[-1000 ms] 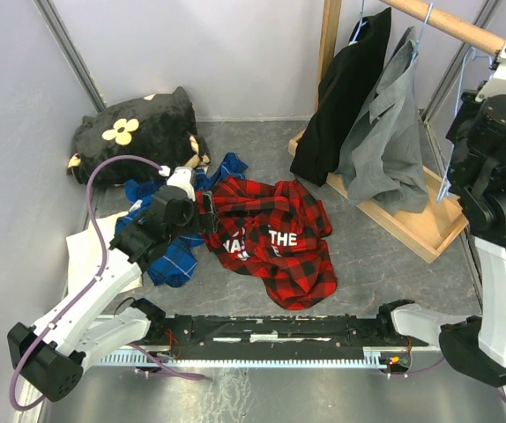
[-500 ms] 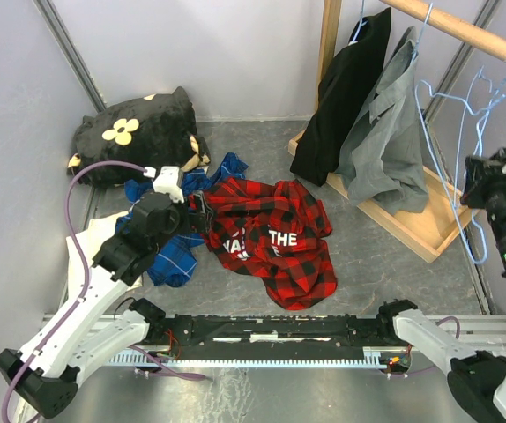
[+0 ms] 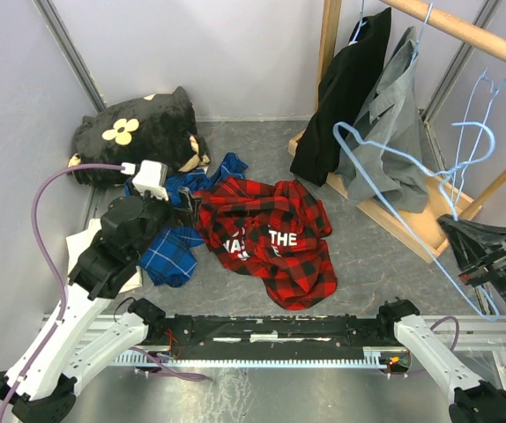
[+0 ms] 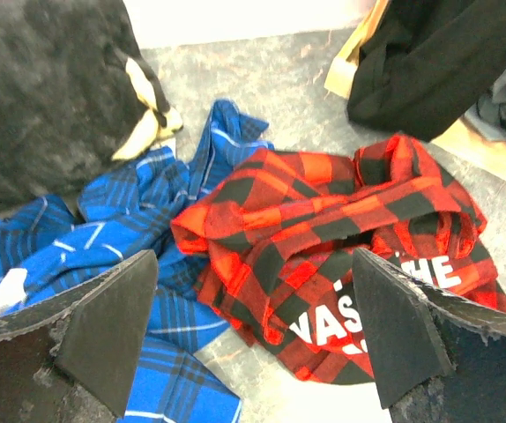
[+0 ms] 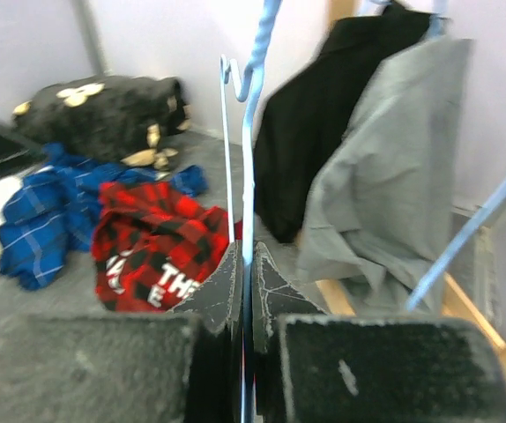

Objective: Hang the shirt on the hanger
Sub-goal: Pick up the hanger from the clothesline.

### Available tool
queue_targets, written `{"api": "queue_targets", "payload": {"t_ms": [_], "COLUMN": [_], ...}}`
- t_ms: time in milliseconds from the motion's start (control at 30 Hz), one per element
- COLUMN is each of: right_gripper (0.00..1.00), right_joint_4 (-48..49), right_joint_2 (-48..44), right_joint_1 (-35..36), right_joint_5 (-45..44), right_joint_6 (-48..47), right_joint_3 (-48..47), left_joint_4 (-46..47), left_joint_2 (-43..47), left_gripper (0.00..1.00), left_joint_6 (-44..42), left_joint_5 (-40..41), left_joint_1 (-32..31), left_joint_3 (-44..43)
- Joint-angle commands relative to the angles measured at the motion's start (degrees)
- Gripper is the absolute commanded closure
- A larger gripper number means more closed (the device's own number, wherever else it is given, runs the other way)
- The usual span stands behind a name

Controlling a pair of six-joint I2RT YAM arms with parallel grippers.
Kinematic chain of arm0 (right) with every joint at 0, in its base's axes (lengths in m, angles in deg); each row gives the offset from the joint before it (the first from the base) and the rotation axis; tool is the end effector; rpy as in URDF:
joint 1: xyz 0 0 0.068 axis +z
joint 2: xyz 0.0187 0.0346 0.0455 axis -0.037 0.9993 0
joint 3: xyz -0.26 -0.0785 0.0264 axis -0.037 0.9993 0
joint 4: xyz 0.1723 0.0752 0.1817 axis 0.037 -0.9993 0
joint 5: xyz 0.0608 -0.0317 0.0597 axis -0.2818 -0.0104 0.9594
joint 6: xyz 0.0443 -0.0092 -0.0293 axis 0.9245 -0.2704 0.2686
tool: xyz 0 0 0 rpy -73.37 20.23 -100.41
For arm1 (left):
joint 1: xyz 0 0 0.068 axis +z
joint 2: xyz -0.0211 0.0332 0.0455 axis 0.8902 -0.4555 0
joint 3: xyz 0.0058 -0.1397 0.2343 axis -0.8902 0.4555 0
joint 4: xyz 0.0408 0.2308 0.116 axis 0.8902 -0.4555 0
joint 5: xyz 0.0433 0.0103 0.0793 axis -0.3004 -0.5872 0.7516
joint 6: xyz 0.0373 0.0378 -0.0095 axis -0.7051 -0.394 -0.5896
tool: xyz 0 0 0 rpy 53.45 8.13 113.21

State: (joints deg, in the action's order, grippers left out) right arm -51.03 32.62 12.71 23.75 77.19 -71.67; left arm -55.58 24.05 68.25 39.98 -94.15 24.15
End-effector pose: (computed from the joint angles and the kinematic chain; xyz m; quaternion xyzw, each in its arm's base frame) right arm -0.0557 -0.0110 0.5371 -0.1076 0.6711 0.1496 0.7181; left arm 0.1264 -0.0670 0.3664 0.0760 0.7844 -0.1274 0.6022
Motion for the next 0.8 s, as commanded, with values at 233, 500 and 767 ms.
{"api": "queue_targets", "payload": {"t_ms": [233,500,767], "right_gripper": [1.00,1.00,1.00], "right_joint_4": [9.37,21.46,22.66], "right_joint_2": [9.79,11.92,18.66], "right_joint_1": [-0.33,1.57,23.87], "right_joint_5": [29.88,31.98,12.74], "right_joint_6": [4.89,9.11,5.58], "right_joint_3": [12.04,27.46,30.99], "left_joint_4": [-0.06,-2.66,-3.97], "left_joint_2": [3.62,4.94,2.46], "left_gripper": [0.04,0.06,0.09], "left_joint_6": [-7.50,-10.50,-12.37], "left_joint_5": [2.67,-4.98,-13.01], "left_joint_1": [0.13,0.11,0.14], "left_joint_3": [-8.04,-9.60,-10.03]}}
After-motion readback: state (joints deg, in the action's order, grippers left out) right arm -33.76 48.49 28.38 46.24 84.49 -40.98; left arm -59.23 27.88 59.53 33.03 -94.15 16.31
